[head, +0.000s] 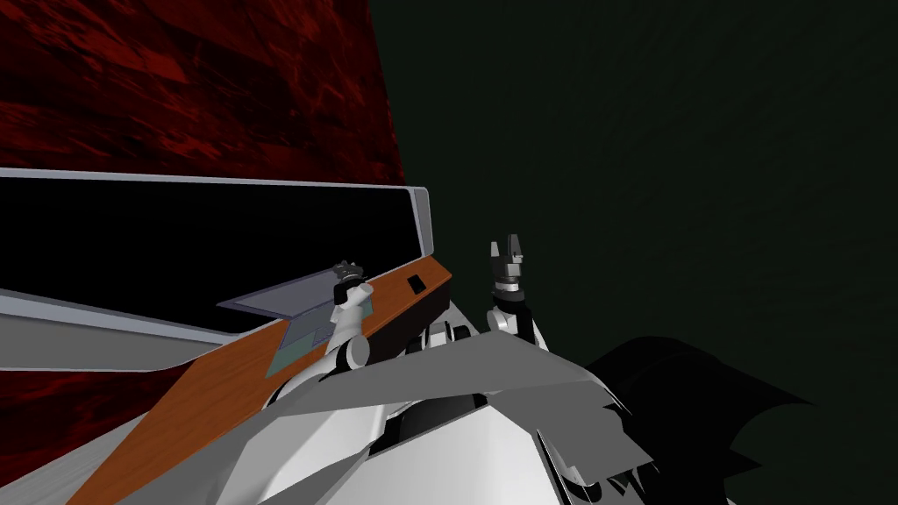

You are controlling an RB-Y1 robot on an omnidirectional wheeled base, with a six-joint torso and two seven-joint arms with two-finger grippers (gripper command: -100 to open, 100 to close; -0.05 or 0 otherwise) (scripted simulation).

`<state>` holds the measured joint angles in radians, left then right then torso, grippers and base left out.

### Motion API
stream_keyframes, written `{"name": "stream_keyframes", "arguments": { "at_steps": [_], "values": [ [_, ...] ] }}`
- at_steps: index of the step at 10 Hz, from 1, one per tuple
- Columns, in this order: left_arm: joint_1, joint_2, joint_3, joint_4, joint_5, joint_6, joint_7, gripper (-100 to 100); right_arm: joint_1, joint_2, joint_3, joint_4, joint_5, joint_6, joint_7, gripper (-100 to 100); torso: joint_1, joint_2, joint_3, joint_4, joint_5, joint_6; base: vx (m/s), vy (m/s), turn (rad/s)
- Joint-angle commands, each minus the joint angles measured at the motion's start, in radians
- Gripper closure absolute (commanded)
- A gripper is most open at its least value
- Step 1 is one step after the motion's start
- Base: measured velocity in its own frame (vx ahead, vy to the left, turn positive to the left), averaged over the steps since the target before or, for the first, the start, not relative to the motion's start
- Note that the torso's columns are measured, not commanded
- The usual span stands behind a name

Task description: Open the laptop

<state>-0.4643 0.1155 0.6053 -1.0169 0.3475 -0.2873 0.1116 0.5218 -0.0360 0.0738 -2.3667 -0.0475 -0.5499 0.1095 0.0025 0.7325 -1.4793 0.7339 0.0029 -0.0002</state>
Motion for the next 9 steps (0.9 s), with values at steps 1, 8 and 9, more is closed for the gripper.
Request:
{"name": "stream_keyframes", "arguments": {
  "at_steps": [1,8,9],
  "values": [
    [0.031,-0.018,-0.025,0.000,-0.004,-0.077,0.011,100,0.000,0.000,0.000,0.000,0.000,0.000,0.000,0,0.001,0.001,0.001,-0.001,0.001,0.001,-0.012,0.030,-0.054],
    [0.116,-0.063,-0.102,-0.009,-0.016,-0.284,0.048,100,0.000,0.000,0.000,0.000,0.000,0.000,0.000,0,0.001,-0.001,0.000,-0.003,0.003,0.003,-0.018,0.022,-0.061],
    [0.144,-0.078,-0.128,-0.012,-0.020,-0.315,0.060,100,0.000,0.000,0.000,0.000,0.000,0.000,0.000,0,0.000,-0.001,0.000,-0.001,0.001,0.002,-0.023,0.028,-0.081]
  ]
}}
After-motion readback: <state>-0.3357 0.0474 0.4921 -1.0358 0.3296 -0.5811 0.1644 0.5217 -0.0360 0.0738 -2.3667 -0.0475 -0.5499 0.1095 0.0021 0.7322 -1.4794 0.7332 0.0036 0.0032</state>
